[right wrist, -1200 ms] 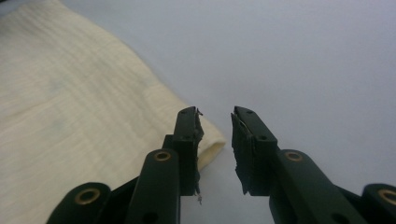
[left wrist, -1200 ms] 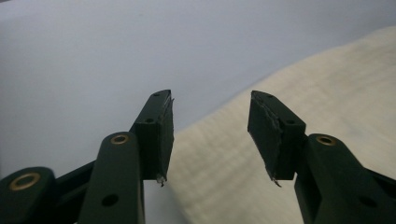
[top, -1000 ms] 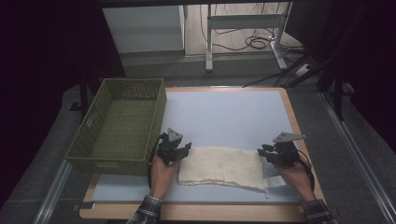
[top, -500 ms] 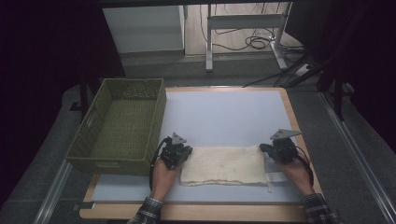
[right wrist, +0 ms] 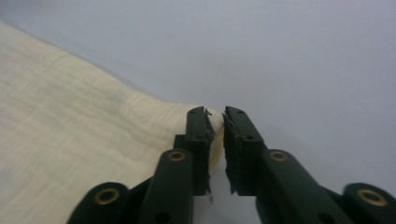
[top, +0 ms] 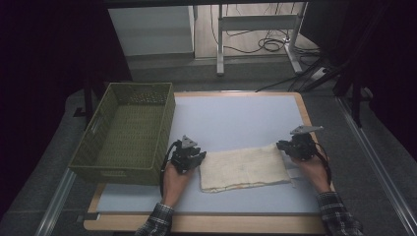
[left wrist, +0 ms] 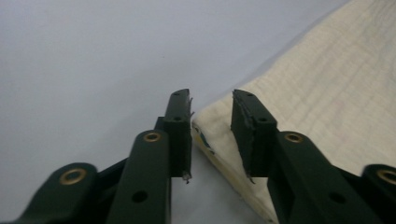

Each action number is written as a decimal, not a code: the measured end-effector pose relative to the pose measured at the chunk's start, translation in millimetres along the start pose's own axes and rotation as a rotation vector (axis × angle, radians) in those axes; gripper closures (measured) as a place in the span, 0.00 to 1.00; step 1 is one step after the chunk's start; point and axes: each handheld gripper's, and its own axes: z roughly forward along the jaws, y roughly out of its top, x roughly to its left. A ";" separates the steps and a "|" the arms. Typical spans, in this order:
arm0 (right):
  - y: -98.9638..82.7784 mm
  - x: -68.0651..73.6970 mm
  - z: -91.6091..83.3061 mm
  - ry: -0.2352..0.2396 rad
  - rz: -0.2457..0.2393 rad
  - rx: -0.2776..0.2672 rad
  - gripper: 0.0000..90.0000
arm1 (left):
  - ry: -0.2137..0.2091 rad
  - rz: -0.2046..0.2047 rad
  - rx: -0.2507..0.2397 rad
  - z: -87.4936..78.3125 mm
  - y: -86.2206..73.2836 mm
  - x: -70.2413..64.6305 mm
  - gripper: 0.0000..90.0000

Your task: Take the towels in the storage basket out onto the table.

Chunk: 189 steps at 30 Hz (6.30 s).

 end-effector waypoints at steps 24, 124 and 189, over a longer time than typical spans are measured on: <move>-26.1 64.2 -32.0 0.161 -0.046 -0.010 0.63 | 0.070 0.000 0.042 14.4 -4.6 10.9 0.41; -19.4 141.1 -14.5 0.256 -0.102 -0.081 0.95 | -0.192 0.215 -0.103 58.2 74.0 -64.2 0.95; -62.0 45.4 -85.3 -0.014 0.046 -0.099 0.71 | -0.211 0.246 -0.088 87.4 107.6 -95.9 0.50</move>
